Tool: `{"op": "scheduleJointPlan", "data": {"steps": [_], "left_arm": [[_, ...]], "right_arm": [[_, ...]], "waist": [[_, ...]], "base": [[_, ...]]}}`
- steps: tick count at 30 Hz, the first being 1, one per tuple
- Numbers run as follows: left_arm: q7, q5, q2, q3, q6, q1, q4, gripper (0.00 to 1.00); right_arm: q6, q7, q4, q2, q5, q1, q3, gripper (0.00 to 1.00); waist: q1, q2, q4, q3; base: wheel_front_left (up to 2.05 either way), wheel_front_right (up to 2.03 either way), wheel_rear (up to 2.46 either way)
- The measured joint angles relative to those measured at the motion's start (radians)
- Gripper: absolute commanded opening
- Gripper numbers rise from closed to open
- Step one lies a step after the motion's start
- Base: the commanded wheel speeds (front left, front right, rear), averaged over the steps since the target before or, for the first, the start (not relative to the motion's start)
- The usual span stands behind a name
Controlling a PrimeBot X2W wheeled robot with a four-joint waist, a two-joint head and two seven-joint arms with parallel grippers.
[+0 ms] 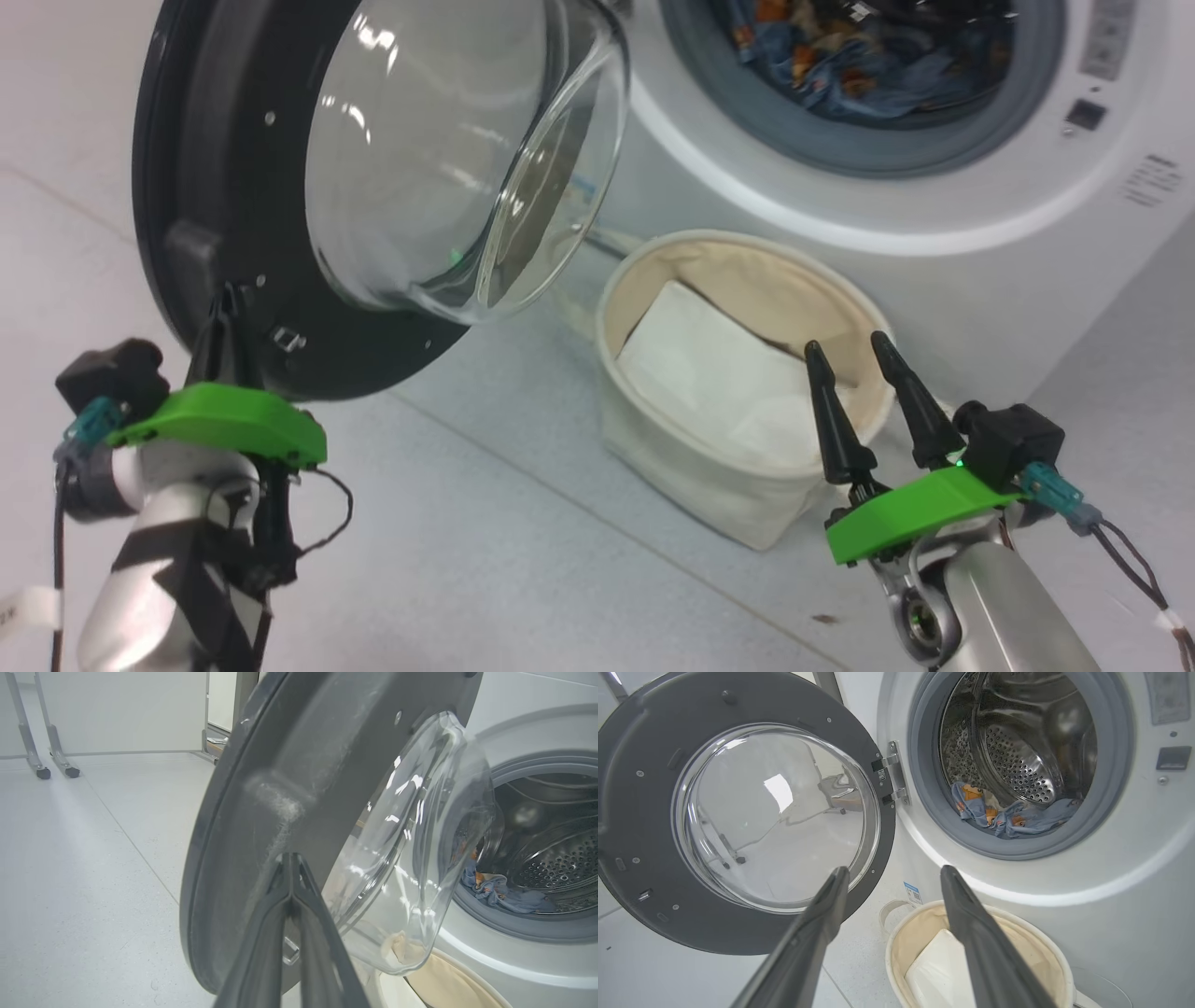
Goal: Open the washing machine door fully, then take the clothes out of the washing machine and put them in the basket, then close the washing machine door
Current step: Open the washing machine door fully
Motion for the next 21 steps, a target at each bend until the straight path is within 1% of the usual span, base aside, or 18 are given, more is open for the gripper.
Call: {"op": "scheduleJointPlan", "data": {"steps": [10,16,18,21], "left_arm": [[-0.072,-0.031,-0.025,0.006,-0.069,-0.162,0.158,0.0],[-0.105,-0.048,-0.035,0.027,-0.092,-0.242,0.248,0.0],[-0.114,-0.064,-0.038,0.046,-0.107,-0.265,0.276,0.0],[-0.123,-0.084,-0.039,0.076,-0.115,-0.298,0.324,0.0]], "right_arm": [[0.0,0.003,-0.008,-0.017,-0.03,-0.061,0.015,1.0],[0.0,0.025,-0.017,-0.029,-0.045,-0.091,0.035,1.0],[0.0,0.035,-0.021,-0.039,-0.052,-0.099,0.039,1.0],[0.0,0.046,-0.032,-0.049,-0.061,-0.113,0.04,1.0]], "waist": [[0.0,0.0,0.106,0.103],[0.0,0.0,0.135,0.175],[0.0,0.0,0.14,0.196],[0.0,0.0,0.145,0.227]], "base": [[0.0,0.0,0.0],[0.0,0.0,0.0],[0.0,0.0,0.0],[0.0,0.0,0.0]]}}
